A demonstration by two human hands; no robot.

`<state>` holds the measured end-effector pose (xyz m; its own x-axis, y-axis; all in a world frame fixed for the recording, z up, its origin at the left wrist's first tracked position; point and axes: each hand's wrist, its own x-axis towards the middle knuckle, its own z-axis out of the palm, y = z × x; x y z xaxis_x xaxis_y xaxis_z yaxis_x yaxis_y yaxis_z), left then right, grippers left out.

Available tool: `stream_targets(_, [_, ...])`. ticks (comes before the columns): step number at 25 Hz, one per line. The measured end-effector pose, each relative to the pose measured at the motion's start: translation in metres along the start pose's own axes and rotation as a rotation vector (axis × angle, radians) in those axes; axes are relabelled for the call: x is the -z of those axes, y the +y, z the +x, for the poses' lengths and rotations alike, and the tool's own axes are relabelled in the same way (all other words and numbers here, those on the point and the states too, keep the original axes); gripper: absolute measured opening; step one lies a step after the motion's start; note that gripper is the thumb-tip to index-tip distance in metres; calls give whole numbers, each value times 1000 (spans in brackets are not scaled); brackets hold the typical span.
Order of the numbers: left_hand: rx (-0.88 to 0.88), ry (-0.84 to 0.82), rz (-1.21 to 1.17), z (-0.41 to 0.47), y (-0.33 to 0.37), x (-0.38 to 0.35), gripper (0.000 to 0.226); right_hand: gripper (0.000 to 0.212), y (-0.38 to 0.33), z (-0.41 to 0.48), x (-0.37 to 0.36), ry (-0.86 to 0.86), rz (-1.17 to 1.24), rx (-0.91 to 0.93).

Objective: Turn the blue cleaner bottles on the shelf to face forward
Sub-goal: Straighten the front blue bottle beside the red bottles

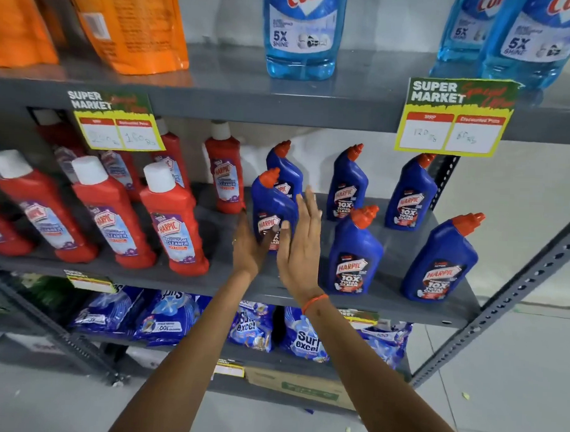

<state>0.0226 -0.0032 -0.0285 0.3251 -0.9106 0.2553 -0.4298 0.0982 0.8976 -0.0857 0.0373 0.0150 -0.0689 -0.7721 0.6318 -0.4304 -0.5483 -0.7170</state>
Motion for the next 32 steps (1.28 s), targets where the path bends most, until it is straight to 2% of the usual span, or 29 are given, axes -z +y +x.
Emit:
stream_targets(3, [117,-186,-139,8,-13,3,64,51,27,-3,-19,-96,23,-191])
stream_targets(6, [213,-247,-244,15,-19,6,44,56,51,-1,-30,-308,37,-440])
stream_targets(9, [322,-301,-246,19,-19,10,41,55,67,4,-32,-439,52,-543])
stream_targets(12, [314,-366,-212,16,-24,15,42,48,72,4,-27,-405,105,-573])
stream_targets(17, [203,-329,-128,-12,-41,22,38,48,69,-33,-20,-364,106,-541])
stream_targets(24, [212,-319,-132,-38,-40,32,43,43,58,-53,-9,-322,124,-473])
stream_targets(32, [243,-341,-133,-49,-35,37,47,41,46,-59,1,-307,153,-484])
